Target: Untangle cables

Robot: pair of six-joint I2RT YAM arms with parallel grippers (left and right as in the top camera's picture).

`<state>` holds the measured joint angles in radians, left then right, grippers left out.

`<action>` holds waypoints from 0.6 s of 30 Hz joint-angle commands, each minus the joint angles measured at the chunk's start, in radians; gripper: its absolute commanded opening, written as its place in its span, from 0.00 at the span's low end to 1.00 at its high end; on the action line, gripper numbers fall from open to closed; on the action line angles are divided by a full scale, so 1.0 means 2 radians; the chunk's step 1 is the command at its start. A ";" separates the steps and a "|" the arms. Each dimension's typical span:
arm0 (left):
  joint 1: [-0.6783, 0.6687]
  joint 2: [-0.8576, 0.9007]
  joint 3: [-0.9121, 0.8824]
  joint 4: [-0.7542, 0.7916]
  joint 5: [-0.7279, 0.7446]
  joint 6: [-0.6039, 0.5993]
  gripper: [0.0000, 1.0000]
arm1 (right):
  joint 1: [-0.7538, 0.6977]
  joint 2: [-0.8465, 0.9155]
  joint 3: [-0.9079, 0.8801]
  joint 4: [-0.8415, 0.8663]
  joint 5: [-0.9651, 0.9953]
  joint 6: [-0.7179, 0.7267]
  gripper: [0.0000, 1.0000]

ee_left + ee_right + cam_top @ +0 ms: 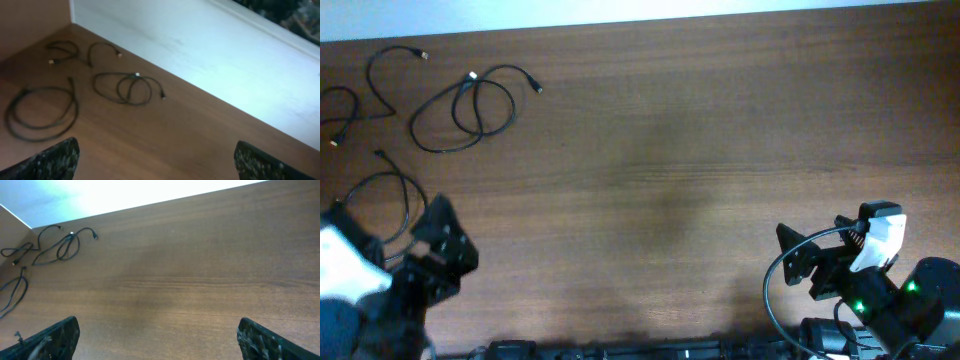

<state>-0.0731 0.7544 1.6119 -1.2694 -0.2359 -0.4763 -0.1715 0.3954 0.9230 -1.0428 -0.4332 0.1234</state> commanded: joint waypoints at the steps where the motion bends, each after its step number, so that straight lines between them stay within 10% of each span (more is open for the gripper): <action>1: -0.003 -0.036 -0.006 -0.022 -0.030 -0.005 0.99 | -0.003 -0.002 0.002 -0.013 -0.004 -0.006 0.99; 18: 0.004 -0.148 -0.061 -0.196 -0.037 -0.010 0.99 | 0.023 -0.002 0.002 0.018 -0.053 -0.030 0.99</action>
<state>-0.0731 0.4999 1.4891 -1.6634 -0.3038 -0.4835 -0.1314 0.3958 0.9230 -1.0096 -0.5297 0.0746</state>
